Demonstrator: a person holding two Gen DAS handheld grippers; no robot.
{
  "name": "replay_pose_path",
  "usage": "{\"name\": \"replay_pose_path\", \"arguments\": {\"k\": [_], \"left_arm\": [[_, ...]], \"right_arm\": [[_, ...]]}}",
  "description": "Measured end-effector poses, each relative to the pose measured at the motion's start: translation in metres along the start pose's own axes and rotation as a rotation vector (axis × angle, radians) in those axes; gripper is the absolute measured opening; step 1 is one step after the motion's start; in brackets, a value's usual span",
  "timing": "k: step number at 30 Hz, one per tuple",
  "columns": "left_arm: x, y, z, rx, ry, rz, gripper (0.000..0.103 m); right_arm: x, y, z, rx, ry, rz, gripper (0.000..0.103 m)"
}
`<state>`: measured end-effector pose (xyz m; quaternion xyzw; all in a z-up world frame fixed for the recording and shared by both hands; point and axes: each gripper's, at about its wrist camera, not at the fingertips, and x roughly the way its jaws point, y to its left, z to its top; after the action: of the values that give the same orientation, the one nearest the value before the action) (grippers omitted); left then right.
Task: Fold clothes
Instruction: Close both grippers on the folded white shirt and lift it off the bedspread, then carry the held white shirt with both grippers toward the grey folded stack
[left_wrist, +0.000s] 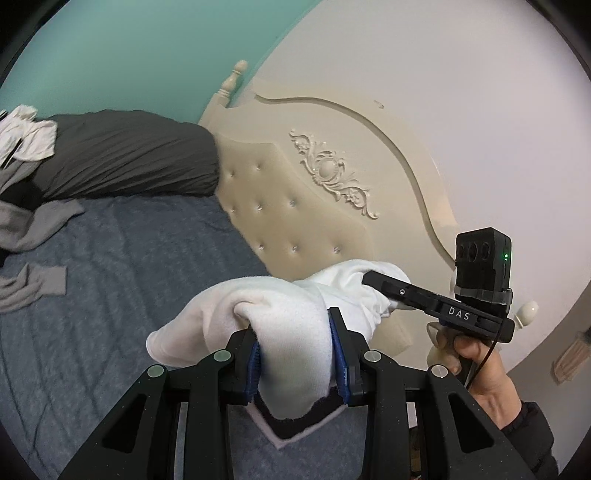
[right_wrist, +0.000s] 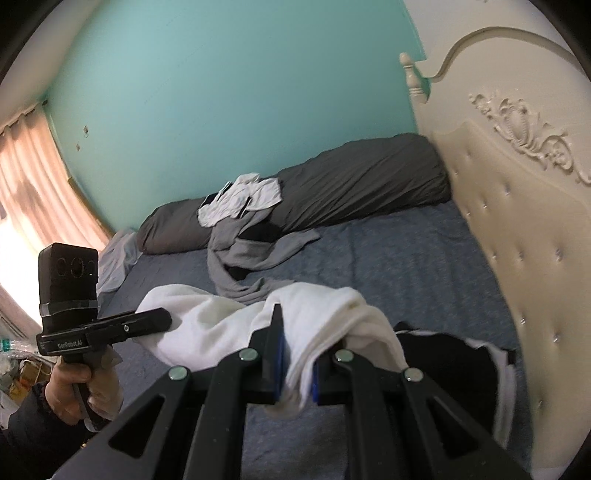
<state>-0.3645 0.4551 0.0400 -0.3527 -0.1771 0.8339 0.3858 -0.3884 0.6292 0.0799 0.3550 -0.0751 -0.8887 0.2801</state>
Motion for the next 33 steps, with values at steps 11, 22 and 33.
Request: {"name": "replay_pose_path", "arguments": {"k": [11,22,33], "left_arm": [[0.078,-0.022,0.05,0.007,-0.008,-0.036,0.034],[0.163,-0.015,0.021,-0.011,0.058,-0.023,0.034],[0.177,-0.023,-0.058,-0.007,0.144,-0.054,0.034]], "right_arm": [[-0.02,-0.068,0.047,-0.003,-0.093,-0.062,0.01],[-0.001,-0.144,0.023,0.031,-0.056,-0.122,0.01],[-0.026,-0.17,-0.06,0.059,0.004,-0.091,0.01]]}}
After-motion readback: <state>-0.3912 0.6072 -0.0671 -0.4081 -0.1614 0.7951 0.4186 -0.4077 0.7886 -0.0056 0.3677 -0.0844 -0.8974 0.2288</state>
